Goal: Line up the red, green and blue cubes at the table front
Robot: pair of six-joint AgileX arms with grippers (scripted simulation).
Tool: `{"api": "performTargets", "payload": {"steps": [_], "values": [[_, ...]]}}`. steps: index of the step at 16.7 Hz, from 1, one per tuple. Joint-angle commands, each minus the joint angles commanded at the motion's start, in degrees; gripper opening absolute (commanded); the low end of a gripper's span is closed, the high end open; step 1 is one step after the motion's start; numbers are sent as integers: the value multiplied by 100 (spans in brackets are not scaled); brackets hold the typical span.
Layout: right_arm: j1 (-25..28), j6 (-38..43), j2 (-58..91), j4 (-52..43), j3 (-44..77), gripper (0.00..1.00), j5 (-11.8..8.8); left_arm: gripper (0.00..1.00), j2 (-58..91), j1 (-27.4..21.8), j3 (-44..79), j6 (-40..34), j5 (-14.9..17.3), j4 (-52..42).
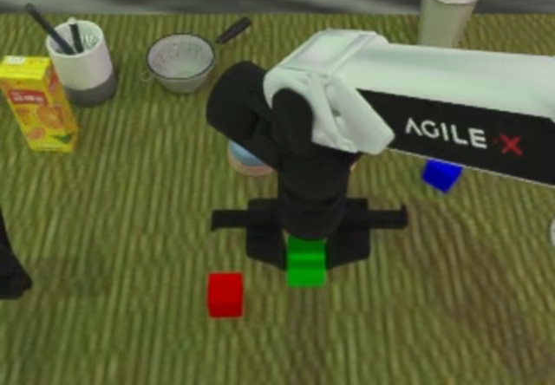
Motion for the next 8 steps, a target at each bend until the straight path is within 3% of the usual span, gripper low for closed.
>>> {"api": "performTargets", "payload": {"steps": [8], "values": [[43, 29, 447, 1326, -853, 0, 12, 100, 0, 0, 0, 0, 0, 0]]}}
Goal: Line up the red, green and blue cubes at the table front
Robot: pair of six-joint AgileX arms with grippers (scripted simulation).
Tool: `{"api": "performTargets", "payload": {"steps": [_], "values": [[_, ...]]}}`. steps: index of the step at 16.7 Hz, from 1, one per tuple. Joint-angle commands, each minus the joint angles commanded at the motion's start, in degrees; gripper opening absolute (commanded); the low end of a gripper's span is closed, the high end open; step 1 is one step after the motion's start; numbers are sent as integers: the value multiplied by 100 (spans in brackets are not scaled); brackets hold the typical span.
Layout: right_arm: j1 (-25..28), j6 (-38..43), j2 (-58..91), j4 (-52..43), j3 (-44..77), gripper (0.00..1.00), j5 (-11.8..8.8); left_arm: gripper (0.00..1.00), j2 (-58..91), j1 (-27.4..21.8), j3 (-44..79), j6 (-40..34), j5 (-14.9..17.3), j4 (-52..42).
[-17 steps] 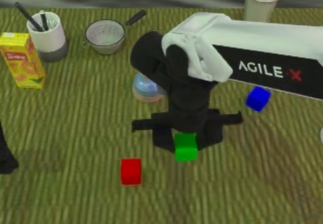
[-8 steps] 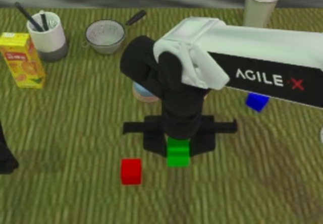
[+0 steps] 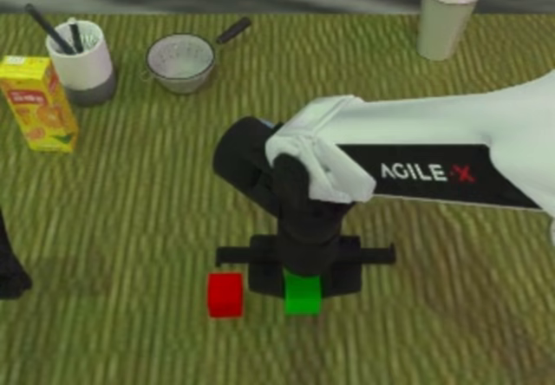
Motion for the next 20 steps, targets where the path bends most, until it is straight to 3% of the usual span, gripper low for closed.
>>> {"api": "performTargets", "payload": {"steps": [4, 17, 20], "values": [[3, 1, 15, 27, -20, 0, 1, 100, 0, 0, 0, 0, 0, 0], [3, 1, 15, 27, -20, 98, 1, 100, 0, 0, 0, 0, 0, 0], [3, 1, 15, 27, -20, 100, 1, 100, 0, 0, 0, 0, 0, 0]]}}
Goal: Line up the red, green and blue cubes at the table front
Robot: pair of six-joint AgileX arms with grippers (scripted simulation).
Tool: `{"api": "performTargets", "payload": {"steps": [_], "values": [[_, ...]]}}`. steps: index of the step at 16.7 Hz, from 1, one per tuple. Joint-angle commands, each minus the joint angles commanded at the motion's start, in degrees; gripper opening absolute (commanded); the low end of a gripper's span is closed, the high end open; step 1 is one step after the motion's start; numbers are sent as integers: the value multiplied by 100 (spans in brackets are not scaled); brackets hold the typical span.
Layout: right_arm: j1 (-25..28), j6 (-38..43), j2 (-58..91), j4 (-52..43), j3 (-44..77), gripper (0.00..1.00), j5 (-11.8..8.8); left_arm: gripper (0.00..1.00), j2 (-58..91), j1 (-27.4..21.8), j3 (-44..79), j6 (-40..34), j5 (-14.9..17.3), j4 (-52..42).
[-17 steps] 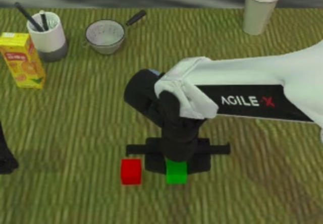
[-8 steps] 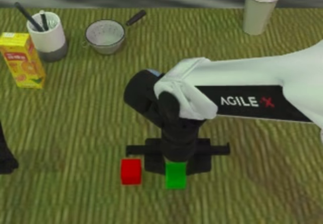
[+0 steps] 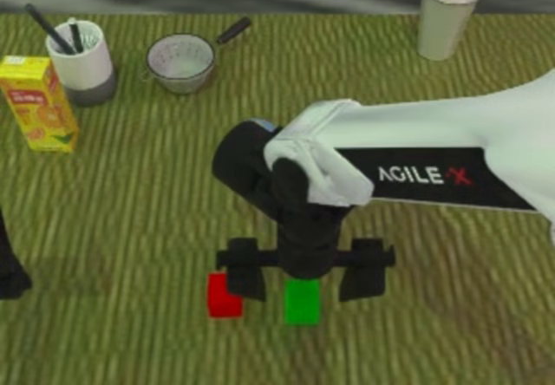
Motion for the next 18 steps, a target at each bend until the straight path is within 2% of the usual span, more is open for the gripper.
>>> {"api": "performTargets", "payload": {"steps": [7, 14, 18], "values": [[-9, -1, -9, -21, 18, 100, 0, 100, 0, 0, 0, 0, 0, 0], [40, 1, -434, -1232, 756, 100, -5, 100, 0, 0, 0, 0, 0, 0], [44, -7, -516, -1369, 857, 100, -4, 100, 0, 0, 0, 0, 0, 0]]}}
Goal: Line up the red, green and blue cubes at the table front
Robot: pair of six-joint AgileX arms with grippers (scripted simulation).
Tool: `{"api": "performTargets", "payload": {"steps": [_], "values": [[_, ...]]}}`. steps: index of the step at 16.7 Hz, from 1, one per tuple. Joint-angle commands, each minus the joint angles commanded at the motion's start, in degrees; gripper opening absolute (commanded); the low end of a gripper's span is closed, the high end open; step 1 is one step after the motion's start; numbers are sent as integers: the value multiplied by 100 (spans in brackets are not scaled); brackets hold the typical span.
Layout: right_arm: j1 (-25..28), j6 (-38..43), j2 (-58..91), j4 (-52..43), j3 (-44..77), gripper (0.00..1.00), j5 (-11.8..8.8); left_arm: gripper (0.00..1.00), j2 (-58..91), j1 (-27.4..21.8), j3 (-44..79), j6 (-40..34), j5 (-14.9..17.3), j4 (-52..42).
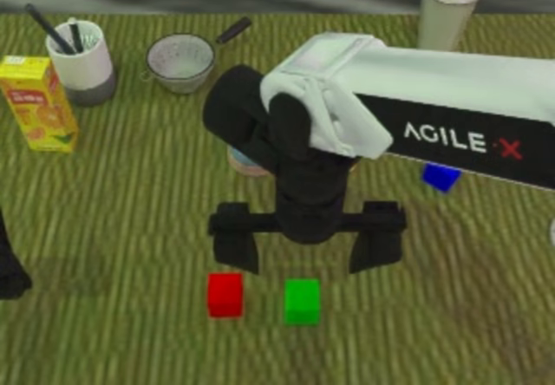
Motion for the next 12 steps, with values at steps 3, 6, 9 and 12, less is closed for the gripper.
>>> {"api": "performTargets", "payload": {"steps": [3, 6, 9, 12], "values": [[-54, -70, 44, 5, 15, 100, 1, 100, 0, 0, 0, 0, 0, 0], [-261, -617, 199, -60, 220, 100, 1, 100, 0, 0, 0, 0, 0, 0], [-663, -1641, 445, -167, 532, 100, -1, 100, 0, 0, 0, 0, 0, 0], [-1197, -3069, 749, -309, 877, 100, -9, 100, 0, 0, 0, 0, 0, 0]]}}
